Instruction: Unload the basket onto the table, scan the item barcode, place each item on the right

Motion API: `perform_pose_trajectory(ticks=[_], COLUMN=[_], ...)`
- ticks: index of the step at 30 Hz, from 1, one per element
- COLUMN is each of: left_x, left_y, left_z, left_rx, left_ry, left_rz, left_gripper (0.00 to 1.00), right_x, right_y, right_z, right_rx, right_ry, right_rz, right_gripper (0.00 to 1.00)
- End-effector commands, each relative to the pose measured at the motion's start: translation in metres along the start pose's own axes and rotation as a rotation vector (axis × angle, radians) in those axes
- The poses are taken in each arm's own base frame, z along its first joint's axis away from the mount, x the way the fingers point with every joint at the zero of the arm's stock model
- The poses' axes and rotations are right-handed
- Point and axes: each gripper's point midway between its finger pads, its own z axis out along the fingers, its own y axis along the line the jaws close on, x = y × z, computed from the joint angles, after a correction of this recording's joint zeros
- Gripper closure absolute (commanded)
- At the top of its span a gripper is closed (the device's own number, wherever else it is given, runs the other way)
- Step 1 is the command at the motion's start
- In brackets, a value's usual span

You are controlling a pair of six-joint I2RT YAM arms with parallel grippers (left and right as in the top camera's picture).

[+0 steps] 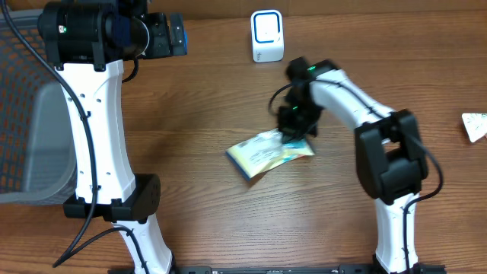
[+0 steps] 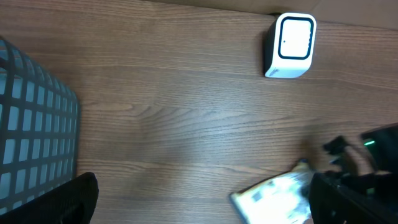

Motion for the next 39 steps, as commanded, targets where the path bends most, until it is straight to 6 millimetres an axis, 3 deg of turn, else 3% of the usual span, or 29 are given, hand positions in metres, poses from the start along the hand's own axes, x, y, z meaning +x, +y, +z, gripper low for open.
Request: perform_pose_trajectory(ticks=[1, 13, 18, 22, 28, 30, 34, 36, 39], left_x=[-0.002, -0.002, -0.002, -0.002, -0.004, -0.002, 0.023, 0.043, 0.09], left_y=[0.0, 0.0, 0.0, 0.0, -0.014, -0.03, -0.092, -0.121, -0.15], left_z=[-0.011, -0.011, -0.011, -0.011, -0.012, -0.014, -0.016, -0.009, 0.021], left_rx=[0.0, 0.0, 0.0, 0.0, 0.079, 0.175, 0.475, 0.559, 0.509], left_ry=[-0.029, -0.029, -0.029, -0.029, -0.03, -0.01, 0.145, 0.224, 0.388], left_rz=[0.021, 0.021, 0.021, 0.021, -0.038, -0.111, -0.069, 0.026, 0.116], left_gripper=[0.01, 0.0, 0.0, 0.01, 0.0, 0.0, 0.01, 0.0, 0.01], right_x=[-0.015, 0.022, 0.041, 0.053, 0.061, 0.059, 0.051, 0.045, 0.036], right_y=[-0.014, 0.003, -0.002, -0.018, -0.036, -0.039, -0.04, -0.043, -0.056], right_z=[-0.029, -0.145, -0.186, -0.202, -0.204, -0.205, -0.21, -0.214, -0.22], right_rx=[0.022, 0.023, 0.065, 0.145, 0.234, 0.255, 0.253, 0.241, 0.233], right_ry=[-0.06, -0.311, -0.44, -0.484, -0.473, -0.483, -0.521, -0.543, -0.568], right_rz=[-0.043, -0.137, -0.128, -0.109, -0.082, -0.078, -0.07, -0.042, 0.001], right_gripper=[0.96, 0.96, 0.96, 0.96, 0.96, 0.95, 0.82, 0.79, 0.73])
